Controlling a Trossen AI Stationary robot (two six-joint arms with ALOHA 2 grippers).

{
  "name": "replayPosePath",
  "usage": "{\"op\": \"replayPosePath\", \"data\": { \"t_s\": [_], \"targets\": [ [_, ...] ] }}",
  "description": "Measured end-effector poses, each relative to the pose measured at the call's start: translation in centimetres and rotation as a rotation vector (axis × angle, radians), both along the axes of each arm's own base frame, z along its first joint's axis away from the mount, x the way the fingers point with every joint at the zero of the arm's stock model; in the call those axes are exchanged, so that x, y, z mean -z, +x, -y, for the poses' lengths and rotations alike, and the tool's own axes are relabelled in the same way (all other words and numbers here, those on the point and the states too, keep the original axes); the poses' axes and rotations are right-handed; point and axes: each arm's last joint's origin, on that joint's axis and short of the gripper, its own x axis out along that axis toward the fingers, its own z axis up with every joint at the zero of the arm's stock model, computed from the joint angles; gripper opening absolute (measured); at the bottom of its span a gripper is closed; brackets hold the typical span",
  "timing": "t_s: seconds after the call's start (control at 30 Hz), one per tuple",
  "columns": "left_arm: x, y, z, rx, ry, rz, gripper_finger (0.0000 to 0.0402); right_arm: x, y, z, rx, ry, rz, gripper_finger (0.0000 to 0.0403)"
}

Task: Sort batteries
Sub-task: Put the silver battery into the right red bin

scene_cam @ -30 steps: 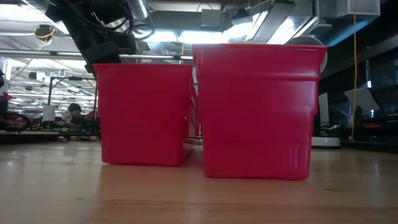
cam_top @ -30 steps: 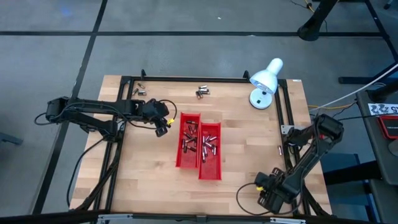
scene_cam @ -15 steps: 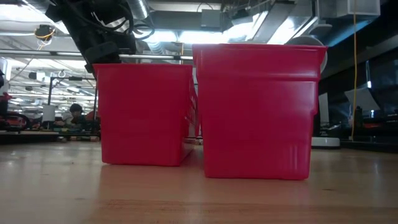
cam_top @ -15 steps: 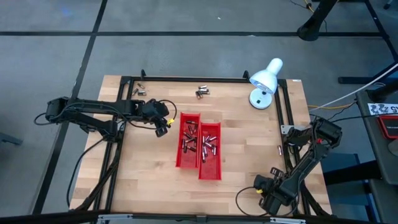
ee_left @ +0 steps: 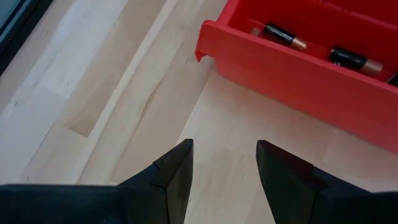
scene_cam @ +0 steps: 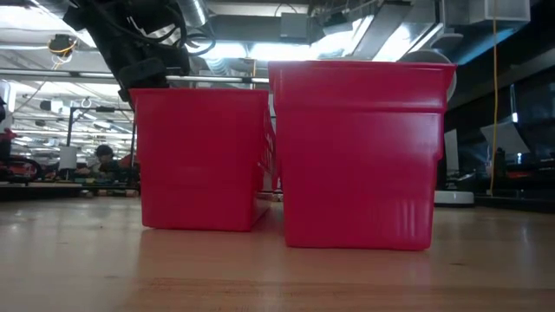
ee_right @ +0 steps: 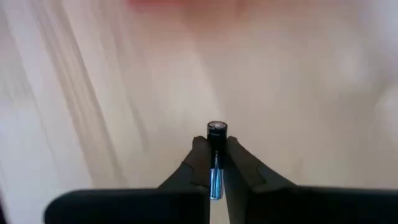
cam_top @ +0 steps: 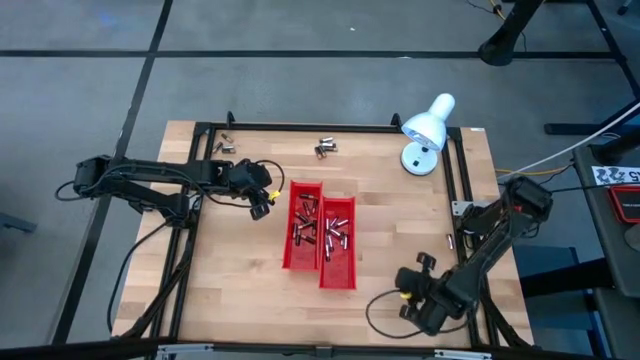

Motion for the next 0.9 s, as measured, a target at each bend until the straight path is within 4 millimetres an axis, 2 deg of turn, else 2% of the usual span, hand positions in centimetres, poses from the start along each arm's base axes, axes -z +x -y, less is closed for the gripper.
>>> {"op": "replayPosePath", "data": {
  "t_s": [0.17,0.3,0.43,0.57,0.7,0.9],
  "targets": [
    [0.0,0.0,0.0,0.0,0.0,0.0,0.0166,-3.4,3.1,1.2,-0.055,-0.197,0.198,0.0016],
    [0.0,0.0,0.0,0.003,0.002,0.001,0.0166,-4.9,6.4,2.7,-0.133,-0.264,0.271,0.0014],
    [0.0,0.0,0.0,0.003,0.002,-0.002,0.0166,-5.0,9.7,5.1,-0.212,-0.262,0.287,0.0017],
    [0.0,0.0,0.0,0.004,0.001,-0.006,0.0166,-5.0,12.0,7.3,-0.28,-0.266,0.3,0.0016],
    [0.0,-0.1,0.0,0.004,0.001,-0.01,0.0166,-5.2,13.2,9.5,-0.278,-0.268,0.296,0.0019],
    [0.0,-0.1,0.0,0.01,0.004,-0.013,0.0166,-5.0,14.1,12.1,-0.259,-0.168,0.266,0.0065]
  ]
}}
